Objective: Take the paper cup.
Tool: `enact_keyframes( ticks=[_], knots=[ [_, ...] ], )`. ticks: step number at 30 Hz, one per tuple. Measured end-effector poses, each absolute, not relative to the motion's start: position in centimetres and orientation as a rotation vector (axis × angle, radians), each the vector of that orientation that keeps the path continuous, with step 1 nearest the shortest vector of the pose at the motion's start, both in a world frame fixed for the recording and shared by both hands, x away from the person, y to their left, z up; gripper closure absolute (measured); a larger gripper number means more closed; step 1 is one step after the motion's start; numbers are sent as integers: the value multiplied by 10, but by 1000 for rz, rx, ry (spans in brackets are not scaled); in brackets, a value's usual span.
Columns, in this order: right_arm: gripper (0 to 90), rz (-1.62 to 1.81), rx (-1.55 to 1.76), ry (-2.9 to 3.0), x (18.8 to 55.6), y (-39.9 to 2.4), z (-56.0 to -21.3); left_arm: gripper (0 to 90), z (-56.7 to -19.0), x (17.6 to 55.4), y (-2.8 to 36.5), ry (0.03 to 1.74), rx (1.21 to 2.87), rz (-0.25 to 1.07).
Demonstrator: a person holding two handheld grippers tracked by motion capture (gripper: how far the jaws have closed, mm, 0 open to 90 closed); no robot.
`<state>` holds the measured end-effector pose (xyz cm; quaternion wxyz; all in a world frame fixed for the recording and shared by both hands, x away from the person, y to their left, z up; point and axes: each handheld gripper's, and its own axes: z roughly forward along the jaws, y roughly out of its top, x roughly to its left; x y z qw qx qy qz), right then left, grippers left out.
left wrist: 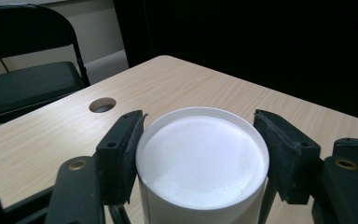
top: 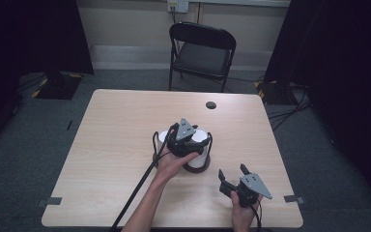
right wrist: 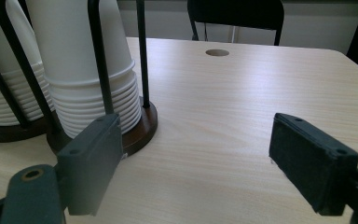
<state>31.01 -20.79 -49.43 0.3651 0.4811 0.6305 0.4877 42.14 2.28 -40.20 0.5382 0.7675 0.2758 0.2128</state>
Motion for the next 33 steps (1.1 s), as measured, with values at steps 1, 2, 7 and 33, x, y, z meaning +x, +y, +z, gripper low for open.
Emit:
enact_keyframes(
  ticks=[1, 2, 7, 33],
  knots=[
    [166, 1253, 1236, 1625, 310, -208, -494, 354, -401, 421, 23, 667, 1813, 502],
    [166, 1253, 1236, 1625, 310, -208, -494, 354, -401, 421, 23, 667, 1813, 502],
    [166, 1255, 1241, 1615, 310, -208, -494, 354, -401, 420, 22, 658, 1809, 511],
    [166, 1253, 1238, 1620, 310, -208, -494, 354, -386, 414, 30, 652, 1728, 525]
  ],
)
